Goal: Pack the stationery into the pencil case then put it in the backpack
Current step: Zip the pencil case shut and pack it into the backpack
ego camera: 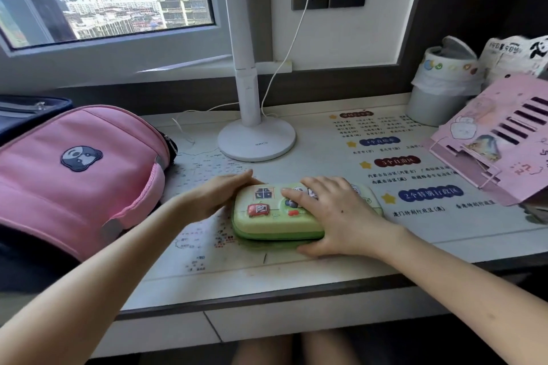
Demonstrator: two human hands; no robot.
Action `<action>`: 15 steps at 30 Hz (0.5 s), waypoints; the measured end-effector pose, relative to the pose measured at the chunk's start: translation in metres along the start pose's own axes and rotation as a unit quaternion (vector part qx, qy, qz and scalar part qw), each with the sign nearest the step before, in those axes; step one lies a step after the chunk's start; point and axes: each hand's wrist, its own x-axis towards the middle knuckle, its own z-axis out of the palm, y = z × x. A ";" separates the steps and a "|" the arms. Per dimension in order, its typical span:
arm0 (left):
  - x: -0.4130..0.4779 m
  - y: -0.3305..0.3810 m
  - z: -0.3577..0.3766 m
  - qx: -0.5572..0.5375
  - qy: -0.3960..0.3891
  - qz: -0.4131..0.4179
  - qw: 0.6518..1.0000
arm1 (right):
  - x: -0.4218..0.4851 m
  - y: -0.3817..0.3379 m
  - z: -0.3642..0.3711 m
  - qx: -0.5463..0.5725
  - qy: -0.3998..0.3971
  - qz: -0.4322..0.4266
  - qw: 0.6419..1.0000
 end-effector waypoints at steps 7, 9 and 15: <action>0.018 0.007 -0.012 0.009 0.020 -0.045 0.999 | 0.010 0.010 -0.003 0.010 -0.002 -0.005 1.000; 0.024 0.013 -0.016 0.027 0.012 -0.057 0.998 | 0.016 0.017 -0.003 0.033 -0.003 -0.003 0.999; 0.043 0.012 -0.022 0.192 0.059 -0.012 0.980 | 0.031 0.027 0.001 0.036 0.003 0.008 0.999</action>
